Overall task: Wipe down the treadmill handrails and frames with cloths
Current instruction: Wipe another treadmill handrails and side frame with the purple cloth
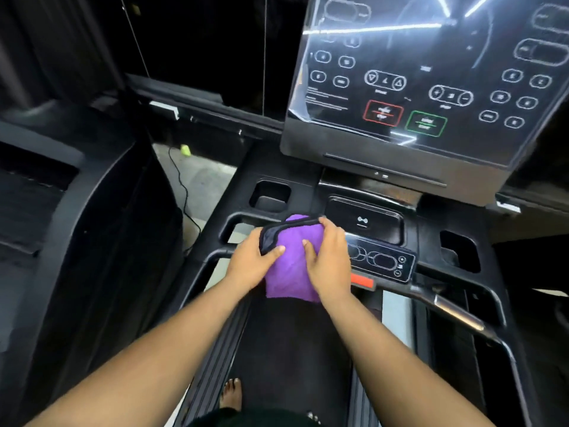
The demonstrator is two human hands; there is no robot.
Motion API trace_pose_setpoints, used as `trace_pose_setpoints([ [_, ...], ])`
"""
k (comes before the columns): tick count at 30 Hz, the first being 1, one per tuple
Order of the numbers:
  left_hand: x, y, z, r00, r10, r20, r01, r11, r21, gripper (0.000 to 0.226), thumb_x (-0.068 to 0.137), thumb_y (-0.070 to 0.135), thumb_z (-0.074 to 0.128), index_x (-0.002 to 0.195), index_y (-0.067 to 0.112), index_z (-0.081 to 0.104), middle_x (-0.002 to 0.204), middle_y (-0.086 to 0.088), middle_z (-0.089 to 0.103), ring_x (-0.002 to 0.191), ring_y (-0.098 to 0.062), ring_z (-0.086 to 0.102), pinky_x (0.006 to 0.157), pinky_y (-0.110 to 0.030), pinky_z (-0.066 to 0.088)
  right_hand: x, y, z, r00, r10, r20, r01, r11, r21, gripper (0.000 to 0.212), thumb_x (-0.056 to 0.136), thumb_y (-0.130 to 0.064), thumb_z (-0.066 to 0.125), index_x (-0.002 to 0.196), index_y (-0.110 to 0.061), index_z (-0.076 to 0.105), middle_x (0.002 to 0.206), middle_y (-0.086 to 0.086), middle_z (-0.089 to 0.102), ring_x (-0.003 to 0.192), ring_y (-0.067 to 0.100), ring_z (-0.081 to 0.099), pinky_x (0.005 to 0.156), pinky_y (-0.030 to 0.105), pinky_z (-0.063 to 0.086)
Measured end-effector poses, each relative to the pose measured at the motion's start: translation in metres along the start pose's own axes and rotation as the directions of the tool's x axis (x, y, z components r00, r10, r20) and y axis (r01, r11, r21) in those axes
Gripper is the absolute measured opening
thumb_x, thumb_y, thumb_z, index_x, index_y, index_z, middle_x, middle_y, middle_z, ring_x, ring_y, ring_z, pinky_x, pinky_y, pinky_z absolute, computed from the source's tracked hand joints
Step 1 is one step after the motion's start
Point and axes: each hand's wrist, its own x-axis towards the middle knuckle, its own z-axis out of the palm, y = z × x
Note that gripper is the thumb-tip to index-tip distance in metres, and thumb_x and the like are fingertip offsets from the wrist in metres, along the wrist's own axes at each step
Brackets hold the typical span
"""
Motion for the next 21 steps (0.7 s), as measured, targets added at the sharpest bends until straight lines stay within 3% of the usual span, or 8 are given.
trace_pose_setpoints([
  [2, 0.017, -0.009, -0.005, 1.000, 0.004, -0.001, -0.003, 0.969, 0.249, 0.046, 0.092, 0.045, 0.070, 0.130, 0.020, 0.058, 0.125, -0.003, 0.069, 0.123, -0.029, 0.060, 0.104, -0.045, 0.042, 0.004, -0.016, 0.017, 0.996, -0.052, -0.067, 0.030, 0.955, -0.296, 0.060, 0.092, -0.030, 0.070, 0.145, -0.016, 0.048, 0.134, 0.011, 0.052, 0.117, 0.033, 0.055, 0.090, 0.048, 0.048],
  [4, 0.031, -0.016, -0.007, 1.000, 0.016, 0.008, -0.018, 0.887, 0.461, 0.042, 0.095, 0.049, 0.062, 0.128, 0.025, 0.056, 0.126, -0.003, 0.067, 0.127, -0.028, 0.054, 0.103, -0.046, 0.035, 0.001, -0.027, 0.034, 0.984, -0.179, -0.019, 0.156, 0.902, -0.404, 0.060, 0.092, -0.035, 0.066, 0.147, -0.017, 0.049, 0.145, 0.013, 0.047, 0.129, 0.035, 0.048, 0.099, 0.051, 0.043],
  [6, 0.037, -0.026, -0.010, 0.999, 0.045, 0.025, -0.051, 0.830, 0.555, 0.043, 0.095, 0.048, 0.060, 0.133, 0.028, 0.053, 0.136, 0.000, 0.061, 0.134, -0.024, 0.046, 0.106, -0.047, 0.030, -0.011, -0.025, 0.052, 0.921, -0.264, 0.287, 0.369, 0.826, -0.426, 0.067, 0.098, -0.050, 0.054, 0.155, -0.019, 0.039, 0.160, 0.013, 0.036, 0.148, 0.033, 0.031, 0.116, 0.056, 0.026],
  [7, 0.039, -0.034, -0.014, 0.998, 0.046, 0.048, -0.066, 0.815, 0.576, 0.048, 0.096, 0.048, 0.059, 0.139, 0.028, 0.051, 0.144, 0.003, 0.055, 0.140, -0.021, 0.040, 0.109, -0.048, 0.028, -0.016, -0.022, 0.061, 0.859, -0.214, 0.464, 0.432, 0.790, -0.436, 0.076, 0.097, -0.059, 0.050, 0.160, -0.020, 0.029, 0.165, 0.012, 0.029, 0.154, 0.031, 0.022, 0.122, 0.058, 0.012],
  [9, 0.038, -0.054, -0.023, 0.994, 0.044, 0.102, -0.098, 0.781, 0.617, 0.058, 0.099, 0.051, 0.051, 0.151, 0.026, 0.041, 0.161, 0.005, 0.038, 0.151, -0.015, 0.027, 0.117, -0.050, 0.022, -0.015, -0.017, 0.073, 0.794, -0.073, 0.604, 0.447, 0.744, -0.497, 0.095, 0.089, -0.072, 0.052, 0.162, -0.020, 0.021, 0.166, 0.014, 0.025, 0.155, 0.031, 0.018, 0.123, 0.060, 0.000],
  [13, 0.033, -0.092, -0.042, 0.971, -0.023, 0.236, -0.158, 0.680, 0.716, 0.064, 0.107, 0.054, 0.028, 0.163, 0.027, 0.018, 0.173, 0.006, 0.010, 0.159, -0.012, 0.001, 0.124, -0.061, -0.001, 0.034, -0.038, 0.093, 0.788, 0.032, 0.615, 0.400, 0.733, -0.550, 0.089, 0.073, -0.083, 0.059, 0.139, -0.024, 0.046, 0.129, 0.005, 0.061, 0.119, 0.030, 0.058, 0.098, 0.050, 0.040],
  [16, 0.031, -0.108, -0.056, 0.956, -0.066, 0.287, -0.180, 0.642, 0.745, 0.069, 0.107, 0.057, 0.022, 0.165, 0.024, 0.006, 0.173, 0.006, -0.006, 0.158, -0.013, -0.013, 0.120, -0.065, -0.009, 0.042, -0.044, 0.107, 0.759, -0.020, 0.650, 0.462, 0.720, -0.518, 0.081, 0.074, -0.074, 0.065, 0.136, -0.024, 0.048, 0.122, 0.004, 0.063, 0.111, 0.030, 0.062, 0.089, 0.047, 0.045],
  [21, 0.027, -0.127, -0.069, 0.929, -0.062, 0.364, -0.256, 0.602, 0.756, 0.077, 0.105, 0.061, 0.018, 0.164, 0.019, -0.008, 0.170, 0.005, -0.021, 0.156, -0.012, -0.021, 0.118, -0.066, -0.014, -0.009, -0.043, 0.122, 0.782, -0.093, 0.617, 0.534, 0.610, -0.585, 0.085, 0.075, -0.058, 0.074, 0.145, -0.019, 0.047, 0.132, 0.014, 0.061, 0.121, 0.038, 0.058, 0.104, 0.060, 0.042],
])
